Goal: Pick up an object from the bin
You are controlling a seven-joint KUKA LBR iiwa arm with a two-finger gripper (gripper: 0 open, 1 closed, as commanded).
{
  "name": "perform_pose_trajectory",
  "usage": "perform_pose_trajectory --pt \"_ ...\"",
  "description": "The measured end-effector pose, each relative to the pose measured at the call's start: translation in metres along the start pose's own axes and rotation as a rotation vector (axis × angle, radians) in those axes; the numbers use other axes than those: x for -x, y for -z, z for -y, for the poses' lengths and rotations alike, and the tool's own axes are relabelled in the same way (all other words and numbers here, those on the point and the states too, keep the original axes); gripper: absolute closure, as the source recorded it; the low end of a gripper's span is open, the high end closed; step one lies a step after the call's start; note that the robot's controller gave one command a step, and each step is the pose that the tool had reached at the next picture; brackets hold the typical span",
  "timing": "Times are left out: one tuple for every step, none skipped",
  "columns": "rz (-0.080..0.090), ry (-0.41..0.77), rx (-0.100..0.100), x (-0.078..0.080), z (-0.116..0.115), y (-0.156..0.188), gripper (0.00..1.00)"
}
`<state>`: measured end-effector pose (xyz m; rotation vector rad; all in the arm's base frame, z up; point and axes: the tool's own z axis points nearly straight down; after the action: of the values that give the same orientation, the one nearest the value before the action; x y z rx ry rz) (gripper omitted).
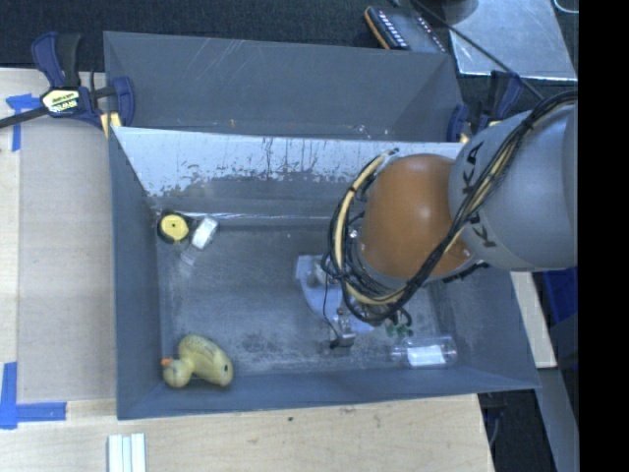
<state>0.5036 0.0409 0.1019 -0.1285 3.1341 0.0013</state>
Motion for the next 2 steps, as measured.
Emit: perform_pose_trajectory --pt "0.004 -0.021 -0.003 0.040 0.046 -0.011 0.00" --pt "0.009 -0.032 0.000 0.032 0.034 -0.030 1.00"
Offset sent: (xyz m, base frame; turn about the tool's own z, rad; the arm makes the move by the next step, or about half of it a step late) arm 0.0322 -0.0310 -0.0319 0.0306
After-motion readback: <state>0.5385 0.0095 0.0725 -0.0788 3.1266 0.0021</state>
